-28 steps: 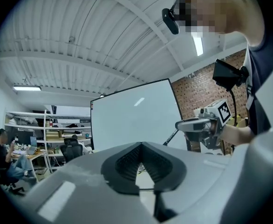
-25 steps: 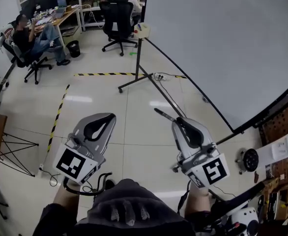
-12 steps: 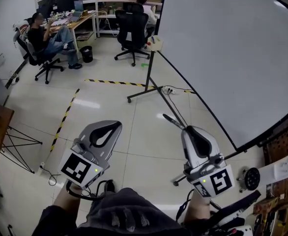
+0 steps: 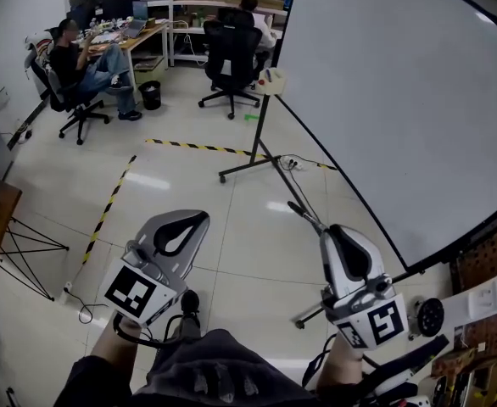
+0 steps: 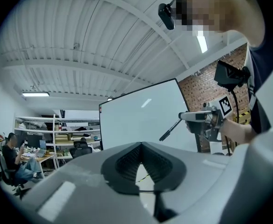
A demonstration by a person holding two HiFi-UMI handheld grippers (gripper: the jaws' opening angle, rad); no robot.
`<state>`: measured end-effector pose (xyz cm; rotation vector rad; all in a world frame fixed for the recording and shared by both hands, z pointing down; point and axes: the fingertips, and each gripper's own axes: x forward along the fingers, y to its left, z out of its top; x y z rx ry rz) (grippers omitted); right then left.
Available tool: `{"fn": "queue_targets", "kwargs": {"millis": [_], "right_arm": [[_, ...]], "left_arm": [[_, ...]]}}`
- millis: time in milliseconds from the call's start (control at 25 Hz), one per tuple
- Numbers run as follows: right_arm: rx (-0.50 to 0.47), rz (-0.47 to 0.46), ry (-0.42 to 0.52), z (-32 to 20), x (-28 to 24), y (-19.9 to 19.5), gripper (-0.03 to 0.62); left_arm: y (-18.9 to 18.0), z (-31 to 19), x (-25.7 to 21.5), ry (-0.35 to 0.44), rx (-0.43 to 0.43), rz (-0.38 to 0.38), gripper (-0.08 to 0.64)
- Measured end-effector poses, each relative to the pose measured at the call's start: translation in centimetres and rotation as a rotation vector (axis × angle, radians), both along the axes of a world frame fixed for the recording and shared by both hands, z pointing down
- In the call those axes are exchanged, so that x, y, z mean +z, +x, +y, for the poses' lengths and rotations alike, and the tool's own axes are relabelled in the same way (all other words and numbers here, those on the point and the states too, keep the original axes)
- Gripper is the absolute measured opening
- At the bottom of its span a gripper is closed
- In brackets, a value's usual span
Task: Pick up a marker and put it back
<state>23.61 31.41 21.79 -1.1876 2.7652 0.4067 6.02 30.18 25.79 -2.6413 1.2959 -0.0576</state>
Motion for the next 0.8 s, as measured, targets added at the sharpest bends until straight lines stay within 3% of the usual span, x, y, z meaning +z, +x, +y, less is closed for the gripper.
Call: {"fn": "queue_targets", "kwargs": {"millis": [240,800], "right_arm": [[0.036,0.037,-0.007,-3.0,0.3,-1.5,0.04],[0.138,0.107,-0.004,-15.9,-0.7,-11.4,0.04]], "left_arm": [[-2.1,-3.7,0.5,0.003,0.016,0.028,0.006],[-12.2,-18.9,0.6,-0.014,0.098,0.082,0.006]]}}
